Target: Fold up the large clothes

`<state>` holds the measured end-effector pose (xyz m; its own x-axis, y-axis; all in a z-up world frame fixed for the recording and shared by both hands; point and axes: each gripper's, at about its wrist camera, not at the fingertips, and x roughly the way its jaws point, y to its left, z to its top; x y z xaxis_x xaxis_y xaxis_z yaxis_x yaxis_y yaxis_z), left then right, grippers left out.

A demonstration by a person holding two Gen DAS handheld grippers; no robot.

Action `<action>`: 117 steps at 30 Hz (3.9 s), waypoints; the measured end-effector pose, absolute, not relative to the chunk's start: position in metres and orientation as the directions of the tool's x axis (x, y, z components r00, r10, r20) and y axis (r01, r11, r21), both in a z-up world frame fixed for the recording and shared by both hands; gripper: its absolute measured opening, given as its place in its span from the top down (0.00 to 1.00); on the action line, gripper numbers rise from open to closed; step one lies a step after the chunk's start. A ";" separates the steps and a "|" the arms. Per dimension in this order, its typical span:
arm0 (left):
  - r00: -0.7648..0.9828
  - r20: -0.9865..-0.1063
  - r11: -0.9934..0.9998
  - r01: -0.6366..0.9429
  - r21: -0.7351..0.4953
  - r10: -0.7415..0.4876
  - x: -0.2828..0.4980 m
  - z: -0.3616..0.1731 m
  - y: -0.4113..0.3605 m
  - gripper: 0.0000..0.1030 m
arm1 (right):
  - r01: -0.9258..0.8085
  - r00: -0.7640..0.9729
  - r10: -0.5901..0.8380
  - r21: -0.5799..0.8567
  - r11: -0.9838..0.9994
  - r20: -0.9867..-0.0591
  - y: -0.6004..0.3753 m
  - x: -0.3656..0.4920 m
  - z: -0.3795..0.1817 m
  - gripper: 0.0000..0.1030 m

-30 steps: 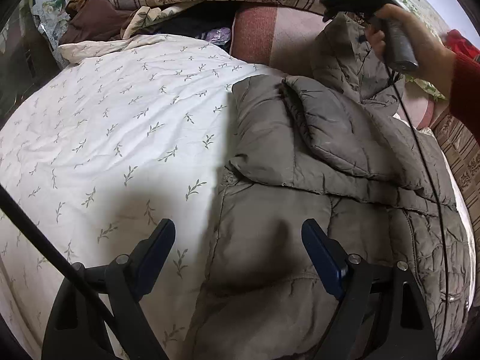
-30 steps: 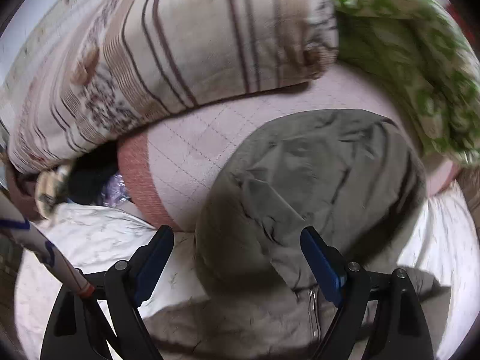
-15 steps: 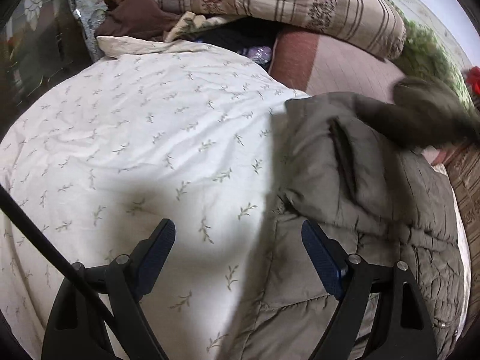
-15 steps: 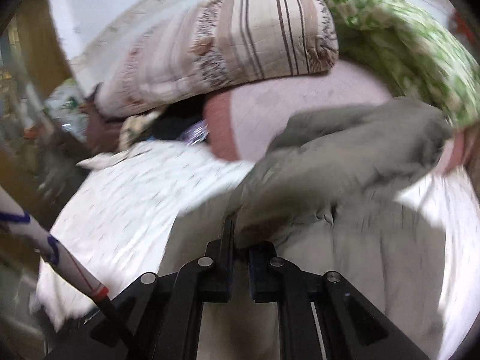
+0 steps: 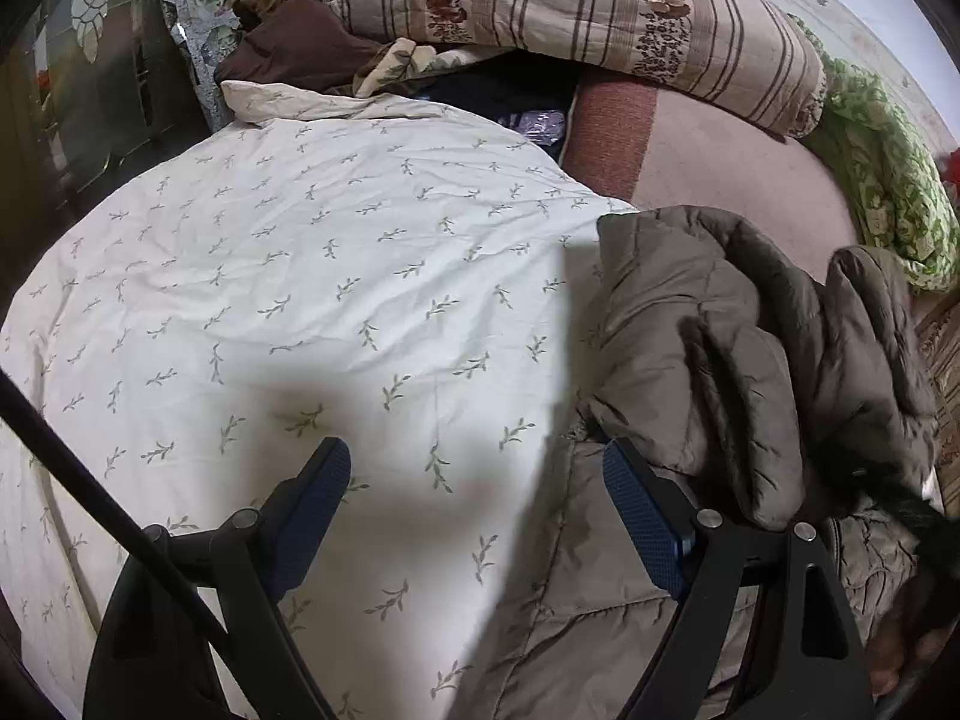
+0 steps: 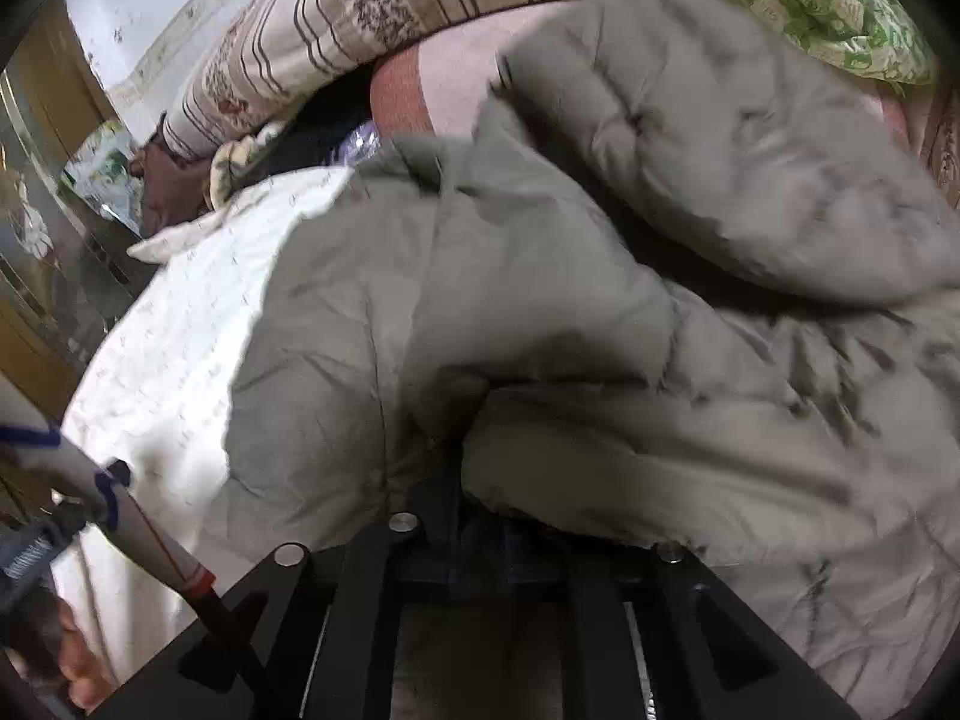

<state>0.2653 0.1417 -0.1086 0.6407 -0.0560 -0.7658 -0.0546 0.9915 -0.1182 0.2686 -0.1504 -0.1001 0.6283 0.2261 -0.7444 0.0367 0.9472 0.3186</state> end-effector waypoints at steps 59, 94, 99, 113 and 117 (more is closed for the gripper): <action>0.576 -0.761 0.940 0.314 -0.130 -0.298 0.280 0.000 -0.070 0.44 | 0.200 0.550 0.230 0.394 0.897 -0.803 -0.313 0.226 -0.136 0.89; 0.632 -0.771 0.955 0.270 0.124 -0.079 0.344 -0.075 -0.131 0.41 | 0.232 0.664 0.015 0.226 0.946 -0.748 -0.322 0.227 -0.107 0.72; 0.646 -0.760 0.957 0.257 0.134 -0.067 0.316 -0.079 -0.111 0.41 | 0.251 0.768 0.020 0.330 0.910 -0.640 -0.334 0.205 -0.076 0.72; 0.634 -0.770 0.972 0.221 0.086 -0.075 0.286 -0.091 -0.088 0.40 | 0.191 0.798 -0.002 0.250 0.949 -0.602 -0.293 0.190 -0.065 0.62; 0.612 -0.790 0.967 0.223 0.122 -0.042 0.286 -0.109 -0.088 0.40 | 0.152 0.710 0.040 0.208 0.966 -0.703 -0.273 0.211 -0.097 0.60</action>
